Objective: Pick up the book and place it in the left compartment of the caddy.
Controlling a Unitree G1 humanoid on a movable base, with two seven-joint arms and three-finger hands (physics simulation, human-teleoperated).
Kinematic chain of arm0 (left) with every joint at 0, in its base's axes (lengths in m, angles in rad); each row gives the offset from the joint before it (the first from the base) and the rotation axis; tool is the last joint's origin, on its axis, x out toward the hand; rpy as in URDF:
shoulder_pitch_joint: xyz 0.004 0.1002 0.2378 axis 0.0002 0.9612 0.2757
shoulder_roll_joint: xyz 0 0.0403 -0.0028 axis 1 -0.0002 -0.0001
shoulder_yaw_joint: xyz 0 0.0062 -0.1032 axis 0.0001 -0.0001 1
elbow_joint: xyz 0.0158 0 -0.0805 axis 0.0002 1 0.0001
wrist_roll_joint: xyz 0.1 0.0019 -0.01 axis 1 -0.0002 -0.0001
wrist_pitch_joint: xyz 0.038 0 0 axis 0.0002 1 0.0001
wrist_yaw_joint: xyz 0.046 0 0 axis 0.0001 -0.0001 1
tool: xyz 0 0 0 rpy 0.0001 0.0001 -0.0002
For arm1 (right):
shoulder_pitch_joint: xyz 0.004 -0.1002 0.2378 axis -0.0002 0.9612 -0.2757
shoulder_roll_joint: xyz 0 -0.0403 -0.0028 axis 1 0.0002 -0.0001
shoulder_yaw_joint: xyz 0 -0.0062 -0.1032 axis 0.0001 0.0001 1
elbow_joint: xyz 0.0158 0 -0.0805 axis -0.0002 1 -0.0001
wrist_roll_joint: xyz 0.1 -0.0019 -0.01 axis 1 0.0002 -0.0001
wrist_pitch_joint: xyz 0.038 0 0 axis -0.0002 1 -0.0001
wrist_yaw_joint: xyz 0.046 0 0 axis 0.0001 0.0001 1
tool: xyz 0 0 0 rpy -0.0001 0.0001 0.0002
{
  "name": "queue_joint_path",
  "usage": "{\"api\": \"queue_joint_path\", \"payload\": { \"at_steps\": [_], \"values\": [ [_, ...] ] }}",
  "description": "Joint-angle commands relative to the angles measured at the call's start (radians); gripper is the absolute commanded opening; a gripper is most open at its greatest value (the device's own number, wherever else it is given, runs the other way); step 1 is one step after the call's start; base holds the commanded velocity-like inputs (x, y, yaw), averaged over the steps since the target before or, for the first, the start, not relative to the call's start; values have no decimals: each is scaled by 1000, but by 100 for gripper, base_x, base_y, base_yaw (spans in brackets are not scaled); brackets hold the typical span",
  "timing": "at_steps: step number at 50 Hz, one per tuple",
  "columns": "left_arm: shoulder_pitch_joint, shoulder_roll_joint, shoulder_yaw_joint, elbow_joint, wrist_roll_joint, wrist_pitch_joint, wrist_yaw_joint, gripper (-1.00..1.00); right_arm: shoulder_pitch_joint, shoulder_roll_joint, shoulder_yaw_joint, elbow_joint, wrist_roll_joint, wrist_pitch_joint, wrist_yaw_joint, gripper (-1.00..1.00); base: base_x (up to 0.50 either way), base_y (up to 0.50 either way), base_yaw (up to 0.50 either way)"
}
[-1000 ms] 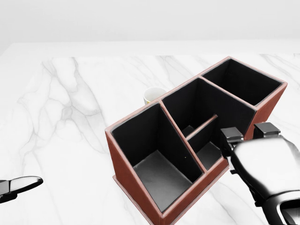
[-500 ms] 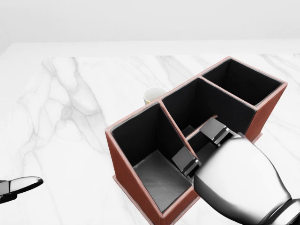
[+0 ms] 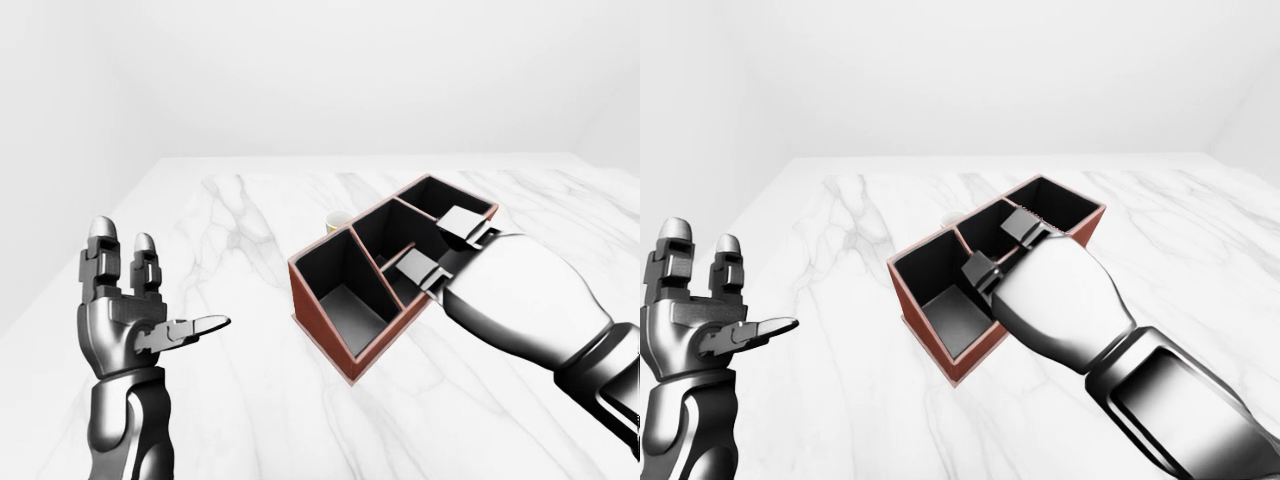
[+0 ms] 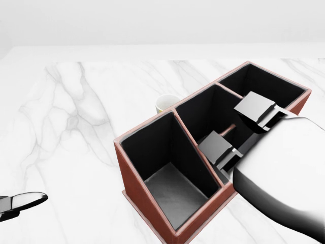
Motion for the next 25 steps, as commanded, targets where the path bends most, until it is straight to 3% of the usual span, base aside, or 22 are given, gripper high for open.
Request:
{"api": "queue_joint_path", "payload": {
  "at_steps": [1,8,25],
  "values": [
    [-3,3,2,3,-2,0,2,100,-58,27,-132,-13,101,0,0,-100,0,0,0],
    [-6,3,1,11,1,0,2,100,-40,56,-141,-8,100,0,0,-100,0,0,0],
    [-1,1,-6,8,5,0,3,100,-119,162,16,107,-9,0,0,-100,0,0,0]
  ]
}}
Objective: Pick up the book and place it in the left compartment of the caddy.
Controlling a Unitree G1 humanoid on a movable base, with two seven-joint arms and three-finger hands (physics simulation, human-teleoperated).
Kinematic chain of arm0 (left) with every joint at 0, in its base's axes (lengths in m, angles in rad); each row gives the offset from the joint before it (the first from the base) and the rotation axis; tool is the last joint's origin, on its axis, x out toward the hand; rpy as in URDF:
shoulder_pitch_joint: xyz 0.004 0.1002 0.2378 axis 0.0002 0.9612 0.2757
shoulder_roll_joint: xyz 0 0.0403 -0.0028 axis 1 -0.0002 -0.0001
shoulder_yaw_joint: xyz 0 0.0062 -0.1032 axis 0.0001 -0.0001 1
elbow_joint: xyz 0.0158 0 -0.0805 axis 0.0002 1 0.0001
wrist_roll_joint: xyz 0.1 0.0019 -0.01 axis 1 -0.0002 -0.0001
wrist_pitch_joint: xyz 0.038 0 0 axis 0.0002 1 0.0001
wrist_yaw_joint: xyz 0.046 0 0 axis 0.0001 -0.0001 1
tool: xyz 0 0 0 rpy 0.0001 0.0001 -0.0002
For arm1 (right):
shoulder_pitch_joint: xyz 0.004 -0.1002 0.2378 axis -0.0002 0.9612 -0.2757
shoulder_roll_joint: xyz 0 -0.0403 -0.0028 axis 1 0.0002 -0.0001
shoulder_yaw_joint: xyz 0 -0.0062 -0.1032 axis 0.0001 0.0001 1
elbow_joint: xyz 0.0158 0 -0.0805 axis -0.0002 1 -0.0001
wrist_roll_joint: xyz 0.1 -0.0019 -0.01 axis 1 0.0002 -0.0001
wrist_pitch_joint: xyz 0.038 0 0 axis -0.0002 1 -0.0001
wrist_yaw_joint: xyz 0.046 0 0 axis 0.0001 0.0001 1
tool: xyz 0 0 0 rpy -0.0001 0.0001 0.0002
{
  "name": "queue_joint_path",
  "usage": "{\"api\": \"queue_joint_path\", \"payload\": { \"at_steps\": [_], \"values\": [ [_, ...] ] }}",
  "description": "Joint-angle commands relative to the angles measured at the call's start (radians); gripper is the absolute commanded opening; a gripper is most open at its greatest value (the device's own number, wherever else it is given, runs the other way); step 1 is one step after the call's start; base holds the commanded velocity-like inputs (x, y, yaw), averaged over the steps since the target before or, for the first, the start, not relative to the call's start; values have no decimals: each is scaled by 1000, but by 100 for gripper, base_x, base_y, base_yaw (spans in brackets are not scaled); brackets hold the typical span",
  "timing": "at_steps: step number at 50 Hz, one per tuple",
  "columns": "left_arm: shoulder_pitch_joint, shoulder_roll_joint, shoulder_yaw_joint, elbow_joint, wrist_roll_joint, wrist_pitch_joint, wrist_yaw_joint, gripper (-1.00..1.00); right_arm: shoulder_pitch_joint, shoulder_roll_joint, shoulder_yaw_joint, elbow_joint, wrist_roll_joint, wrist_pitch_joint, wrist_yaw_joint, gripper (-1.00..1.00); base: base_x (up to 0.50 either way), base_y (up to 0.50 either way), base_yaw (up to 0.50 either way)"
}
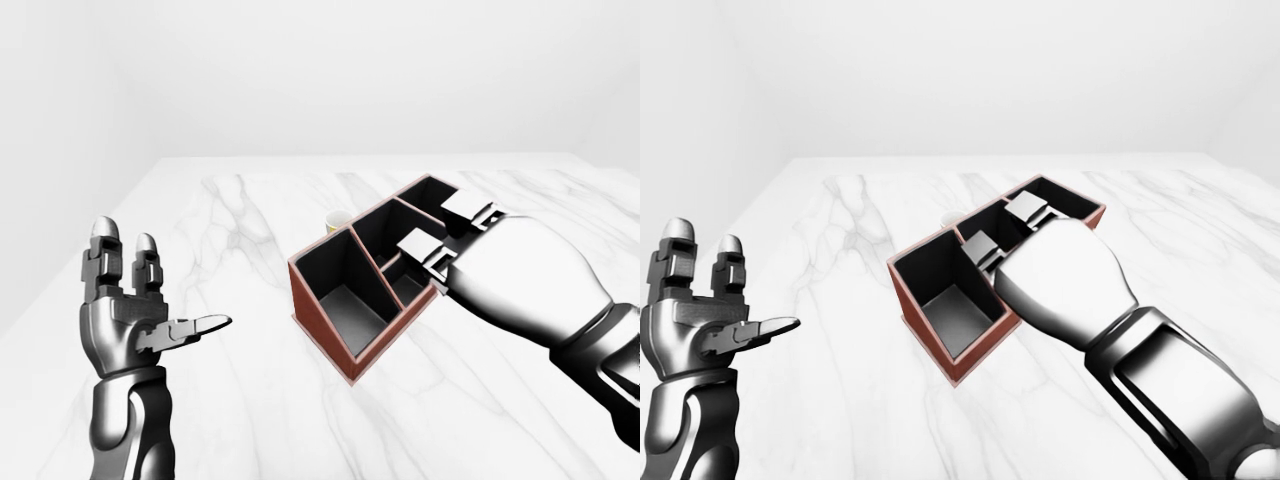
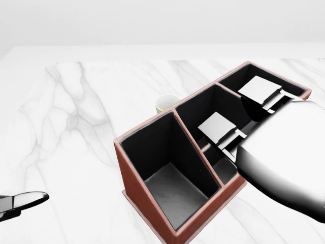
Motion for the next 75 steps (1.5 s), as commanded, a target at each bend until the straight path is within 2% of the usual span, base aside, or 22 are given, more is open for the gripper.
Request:
{"api": "queue_joint_path", "payload": {
  "at_steps": [1,14,17,21,25,44,54,57,63,75],
  "values": [
    [1,-1,-2,4,3,0,0,100,-67,77,48,65,-66,0,0,-100,0,0,0],
    [-1,1,-4,7,5,0,1,100,-130,142,106,127,-90,0,0,-100,0,0,0],
    [-2,1,-4,11,4,0,2,100,-124,160,97,179,-128,0,0,-100,0,0,0],
    [0,0,-6,8,9,0,4,100,-132,189,87,192,-103,0,0,-100,0,0,0],
    [-4,0,-9,17,12,0,5,100,-110,241,68,220,-133,0,0,-100,0,0,0],
    [-2,1,-3,10,7,0,3,100,-153,230,185,182,-163,0,0,-100,0,0,0],
    [-4,1,-11,13,12,0,6,100,-147,241,92,157,-47,0,0,-100,0,0,0],
    [-3,0,-13,12,14,0,7,100,-151,242,29,141,42,0,0,-100,0,0,0],
    [-3,-1,-16,13,17,0,9,100,-144,257,-32,138,135,0,0,-100,0,0,0],
    [-4,1,-13,9,14,0,11,100,-129,292,-35,156,222,0,0,-100,0,0,0]
  ]
}}
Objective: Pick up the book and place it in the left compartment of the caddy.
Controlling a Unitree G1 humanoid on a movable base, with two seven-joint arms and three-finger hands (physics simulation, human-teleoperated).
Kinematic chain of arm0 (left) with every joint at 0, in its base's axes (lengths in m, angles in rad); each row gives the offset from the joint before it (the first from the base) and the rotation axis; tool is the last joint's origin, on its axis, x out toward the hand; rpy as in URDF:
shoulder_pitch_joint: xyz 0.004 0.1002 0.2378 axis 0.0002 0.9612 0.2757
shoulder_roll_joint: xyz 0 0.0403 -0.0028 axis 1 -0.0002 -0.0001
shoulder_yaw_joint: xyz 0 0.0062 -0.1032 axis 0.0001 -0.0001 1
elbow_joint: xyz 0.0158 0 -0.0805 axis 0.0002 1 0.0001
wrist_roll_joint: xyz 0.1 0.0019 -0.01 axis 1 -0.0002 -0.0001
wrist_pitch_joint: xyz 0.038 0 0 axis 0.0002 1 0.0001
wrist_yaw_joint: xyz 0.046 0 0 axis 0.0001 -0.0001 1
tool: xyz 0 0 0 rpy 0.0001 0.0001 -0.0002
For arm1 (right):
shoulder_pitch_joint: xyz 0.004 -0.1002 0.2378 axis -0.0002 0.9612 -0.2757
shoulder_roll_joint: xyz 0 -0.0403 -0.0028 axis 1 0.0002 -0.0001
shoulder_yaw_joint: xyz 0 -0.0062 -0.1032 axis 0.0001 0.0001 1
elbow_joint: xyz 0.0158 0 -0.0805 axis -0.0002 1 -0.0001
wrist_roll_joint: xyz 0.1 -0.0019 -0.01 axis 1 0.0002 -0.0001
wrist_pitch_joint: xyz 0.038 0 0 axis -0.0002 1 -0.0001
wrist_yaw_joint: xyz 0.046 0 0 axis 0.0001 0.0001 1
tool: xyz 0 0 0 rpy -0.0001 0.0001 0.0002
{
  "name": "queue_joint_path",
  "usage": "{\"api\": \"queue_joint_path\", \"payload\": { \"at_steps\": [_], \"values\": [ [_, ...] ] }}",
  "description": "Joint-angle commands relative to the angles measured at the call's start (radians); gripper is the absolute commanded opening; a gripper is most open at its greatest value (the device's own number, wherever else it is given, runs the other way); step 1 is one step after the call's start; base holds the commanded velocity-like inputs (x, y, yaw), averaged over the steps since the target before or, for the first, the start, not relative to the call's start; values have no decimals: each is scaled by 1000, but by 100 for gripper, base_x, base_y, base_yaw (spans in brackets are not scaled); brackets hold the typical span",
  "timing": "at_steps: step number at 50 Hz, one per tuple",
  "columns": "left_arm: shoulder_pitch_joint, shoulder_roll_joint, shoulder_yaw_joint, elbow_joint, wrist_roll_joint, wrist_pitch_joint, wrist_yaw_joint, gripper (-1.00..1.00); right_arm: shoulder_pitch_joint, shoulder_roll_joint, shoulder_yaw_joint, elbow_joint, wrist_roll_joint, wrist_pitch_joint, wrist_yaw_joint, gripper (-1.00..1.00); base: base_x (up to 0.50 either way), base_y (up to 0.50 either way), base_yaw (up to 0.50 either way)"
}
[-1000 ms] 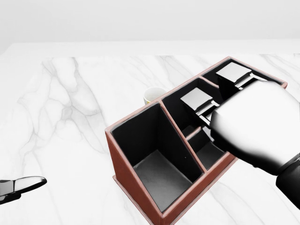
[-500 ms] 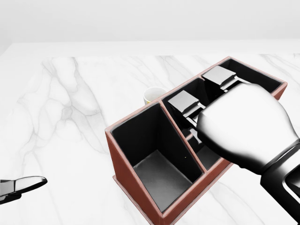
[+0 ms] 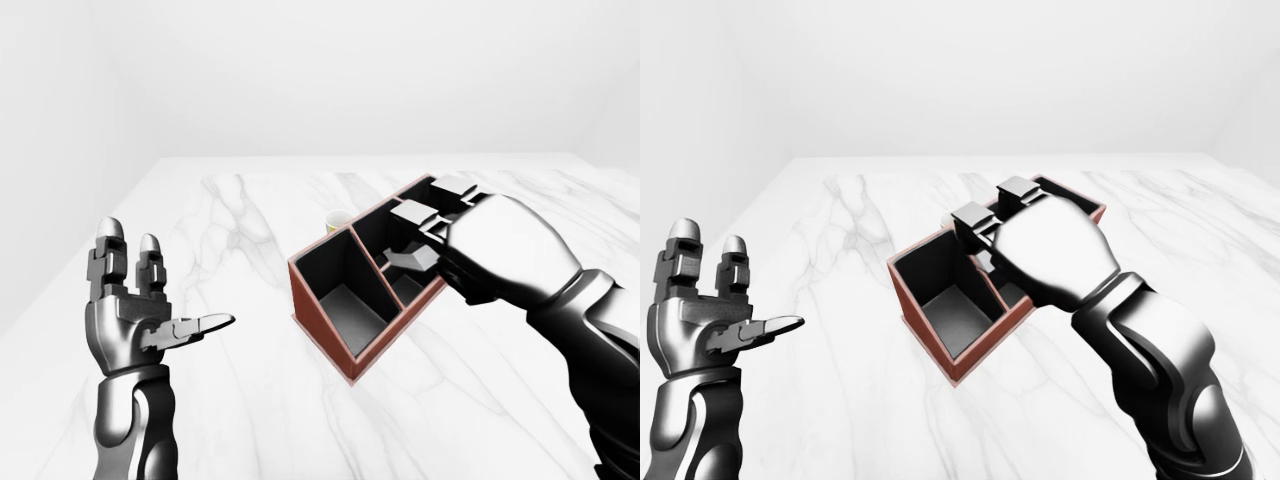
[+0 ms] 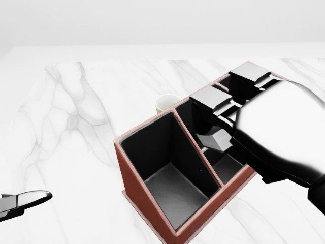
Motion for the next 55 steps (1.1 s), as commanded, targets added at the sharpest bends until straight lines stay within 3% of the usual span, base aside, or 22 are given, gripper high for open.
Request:
{"api": "queue_joint_path", "payload": {
  "at_steps": [1,17,35,45,55],
  "values": [
    [-1,1,0,-2,0,0,2,100,-2,27,-44,-7,76,0,0,-100,0,0,0],
    [-4,-1,-11,10,12,0,5,100,26,140,-4,98,107,0,0,-100,0,0,0],
    [-3,0,-10,20,12,0,2,100,10,225,50,155,-64,0,0,-100,0,0,0],
    [-2,1,-7,16,9,0,2,100,-5,299,70,183,-244,0,0,-100,0,0,0],
    [-1,0,-6,10,8,0,3,100,3,351,69,218,-280,0,0,-100,0,0,0]
  ]
}}
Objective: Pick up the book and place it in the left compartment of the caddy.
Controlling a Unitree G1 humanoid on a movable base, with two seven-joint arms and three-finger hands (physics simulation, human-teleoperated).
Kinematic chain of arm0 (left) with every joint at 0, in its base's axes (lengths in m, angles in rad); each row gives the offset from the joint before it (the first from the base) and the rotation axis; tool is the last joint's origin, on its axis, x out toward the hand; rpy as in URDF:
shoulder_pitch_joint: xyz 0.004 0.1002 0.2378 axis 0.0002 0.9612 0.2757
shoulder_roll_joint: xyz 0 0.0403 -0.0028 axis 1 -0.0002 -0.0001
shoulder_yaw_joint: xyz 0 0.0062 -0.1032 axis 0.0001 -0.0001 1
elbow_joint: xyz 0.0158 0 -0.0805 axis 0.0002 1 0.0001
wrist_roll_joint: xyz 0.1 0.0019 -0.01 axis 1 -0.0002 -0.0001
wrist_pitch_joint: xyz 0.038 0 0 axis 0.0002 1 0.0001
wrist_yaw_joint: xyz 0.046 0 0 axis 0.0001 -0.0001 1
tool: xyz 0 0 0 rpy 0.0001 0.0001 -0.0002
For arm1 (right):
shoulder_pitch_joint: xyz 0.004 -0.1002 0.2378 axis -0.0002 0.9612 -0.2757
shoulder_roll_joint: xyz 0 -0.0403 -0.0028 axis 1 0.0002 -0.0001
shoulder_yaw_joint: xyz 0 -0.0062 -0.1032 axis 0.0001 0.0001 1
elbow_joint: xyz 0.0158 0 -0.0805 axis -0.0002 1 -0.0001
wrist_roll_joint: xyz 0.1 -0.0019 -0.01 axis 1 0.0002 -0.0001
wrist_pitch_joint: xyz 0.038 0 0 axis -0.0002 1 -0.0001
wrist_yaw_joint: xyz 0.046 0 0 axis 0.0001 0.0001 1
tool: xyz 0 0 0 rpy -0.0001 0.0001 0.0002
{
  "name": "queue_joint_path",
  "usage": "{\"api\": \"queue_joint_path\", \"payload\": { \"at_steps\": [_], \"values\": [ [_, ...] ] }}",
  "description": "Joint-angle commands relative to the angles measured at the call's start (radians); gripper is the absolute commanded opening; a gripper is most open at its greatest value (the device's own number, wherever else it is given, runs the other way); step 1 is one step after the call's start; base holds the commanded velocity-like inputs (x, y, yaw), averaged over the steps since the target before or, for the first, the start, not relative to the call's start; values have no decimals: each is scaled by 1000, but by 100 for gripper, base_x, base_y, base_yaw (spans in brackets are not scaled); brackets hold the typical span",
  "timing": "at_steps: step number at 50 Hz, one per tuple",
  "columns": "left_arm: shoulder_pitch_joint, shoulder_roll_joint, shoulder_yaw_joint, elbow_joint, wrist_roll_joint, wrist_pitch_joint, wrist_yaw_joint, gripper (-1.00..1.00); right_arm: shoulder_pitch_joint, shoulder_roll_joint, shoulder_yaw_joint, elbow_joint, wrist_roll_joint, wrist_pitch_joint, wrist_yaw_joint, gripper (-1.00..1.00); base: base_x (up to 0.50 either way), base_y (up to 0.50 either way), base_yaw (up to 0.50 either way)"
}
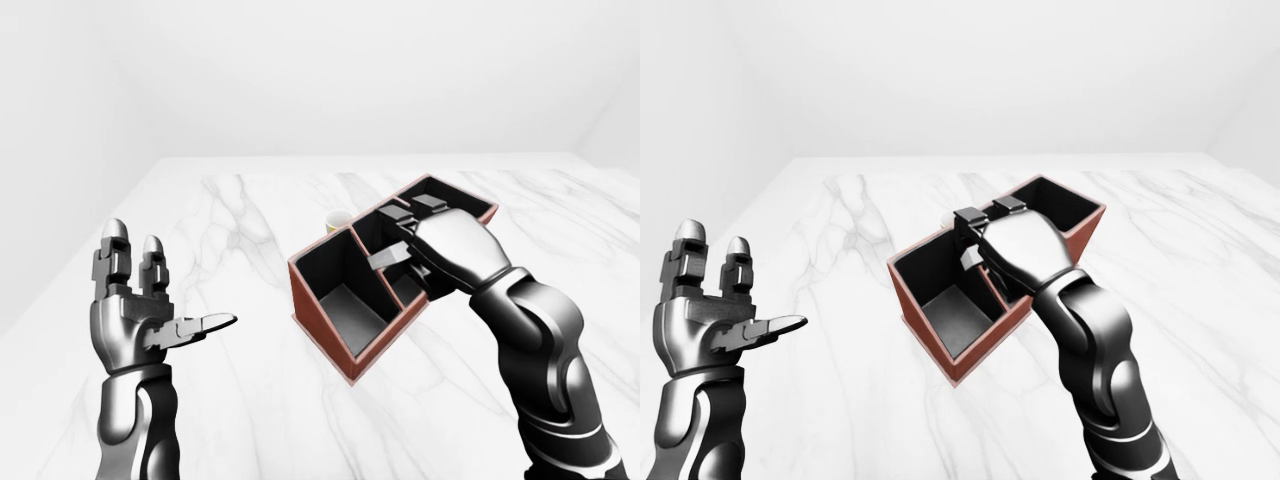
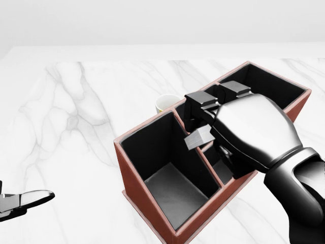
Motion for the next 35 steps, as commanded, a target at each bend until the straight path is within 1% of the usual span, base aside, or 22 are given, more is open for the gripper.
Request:
{"api": "queue_joint_path", "payload": {
  "at_steps": [1,12,26,29,35],
  "values": [
    [1,0,2,-4,-1,0,0,100,-6,58,-3,23,-84,0,0,-100,0,0,0],
    [-3,2,8,-9,-7,0,4,100,-28,60,36,36,-95,0,0,-100,0,0,0],
    [-5,4,6,-7,-6,0,6,100,-40,38,81,18,-82,0,0,-100,0,0,0],
    [-5,3,6,-7,-5,0,6,100,-29,49,81,19,-88,0,0,-100,0,0,0],
    [-5,2,4,-8,-3,0,6,100,-10,96,41,52,-107,0,0,-100,0,0,0]
  ]
}}
